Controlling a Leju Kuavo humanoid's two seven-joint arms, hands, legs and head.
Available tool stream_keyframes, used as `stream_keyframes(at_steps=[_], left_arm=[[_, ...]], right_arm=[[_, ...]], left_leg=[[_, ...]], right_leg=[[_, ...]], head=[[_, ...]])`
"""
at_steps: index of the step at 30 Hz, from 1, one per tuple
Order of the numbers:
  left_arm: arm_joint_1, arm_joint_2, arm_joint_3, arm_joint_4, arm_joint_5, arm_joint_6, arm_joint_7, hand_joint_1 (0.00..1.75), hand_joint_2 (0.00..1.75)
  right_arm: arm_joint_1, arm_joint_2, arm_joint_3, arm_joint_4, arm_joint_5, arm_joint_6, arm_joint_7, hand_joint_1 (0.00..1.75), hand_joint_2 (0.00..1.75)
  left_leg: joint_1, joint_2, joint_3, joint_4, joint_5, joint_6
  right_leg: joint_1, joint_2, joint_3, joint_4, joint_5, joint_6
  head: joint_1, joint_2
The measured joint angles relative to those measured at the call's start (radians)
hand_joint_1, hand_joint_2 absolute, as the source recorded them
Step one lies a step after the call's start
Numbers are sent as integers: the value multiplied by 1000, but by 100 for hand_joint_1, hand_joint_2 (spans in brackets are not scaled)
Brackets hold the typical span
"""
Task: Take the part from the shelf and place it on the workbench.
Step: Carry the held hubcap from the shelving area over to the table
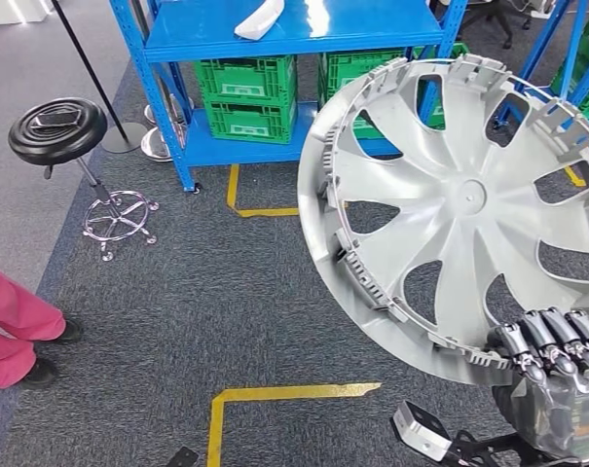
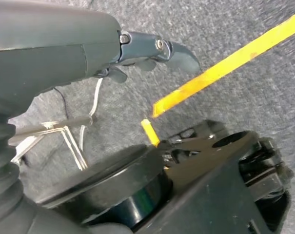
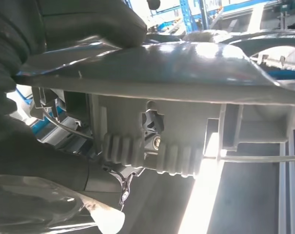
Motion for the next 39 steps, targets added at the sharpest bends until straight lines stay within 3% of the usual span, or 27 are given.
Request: stream_keyframes(at_steps=[2, 5, 7, 11, 16, 22, 32, 37, 39], left_arm=[[-2, 0, 0, 0, 2, 0, 3, 0, 175], [-1, 1, 0, 0, 3, 0, 5, 0, 175], [0, 1, 0, 0, 3, 0, 6, 0, 175], [3, 0, 0, 0, 3, 0, 6, 0, 175], [2, 0, 0, 0, 3, -1, 6, 0, 175], [3, 0, 0, 0, 4, 0, 6, 0, 175], [4, 0, 0, 0, 4, -6, 5, 0, 175], [5, 1, 0, 0, -3, -6, 0, 0, 175], [4, 1, 0, 0, -5, -6, -1, 0, 175]], right_arm=[[0, 0, 0, 4, 0, 0, 3, 175, 175], [0, 0, 0, 8, 0, 0, 4, 175, 175], [-2, 0, 0, 8, 0, 0, 4, 175, 175], [-3, -4, 2, 12, 0, 0, 4, 175, 175], [-3, -8, 2, 14, 0, 0, 10, 175, 175], [-1, -10, 2, 21, 0, 0, 25, 175, 175], [0, -16, 3, 28, 0, 0, 43, 175, 175], [0, -17, 5, 29, 0, 0, 42, 175, 175], [0, -17, 5, 29, 0, 0, 41, 175, 175]], left_leg=[[1, 0, -6, -4, 30, 0], [1, 0, 62, -164, 122, 7], [-1, 0, 97, -253, 148, 13], [-4, -2, 99, -269, 144, 14], [-6, -2, 99, -269, 142, 24], [-8, -2, 99, -268, 143, 27], [-7, -2, 99, -266, 143, 30], [-12, -2, 99, -263, 140, 37], [-10, 1, 102, -270, 143, 45]], right_leg=[[0, 1, 5, 0, -4, 0], [1, 5, 15, 1, -11, 7], [5, 6, 13, 6, -16, 14], [6, 5, 10, 4, -16, 13], [4, 5, 15, -6, -12, 21], [2, 5, 15, -8, -10, 31], [3, 4, 15, -8, -9, 33], [-2, 5, 15, -10, -9, 40], [-3, 7, 13, -10, -10, 46]], head=[[0, 0], [0, 0], [1, 0], [3, 0], [3, 0], [2, 0], [2, 0], [2, 0], [2, 0]])
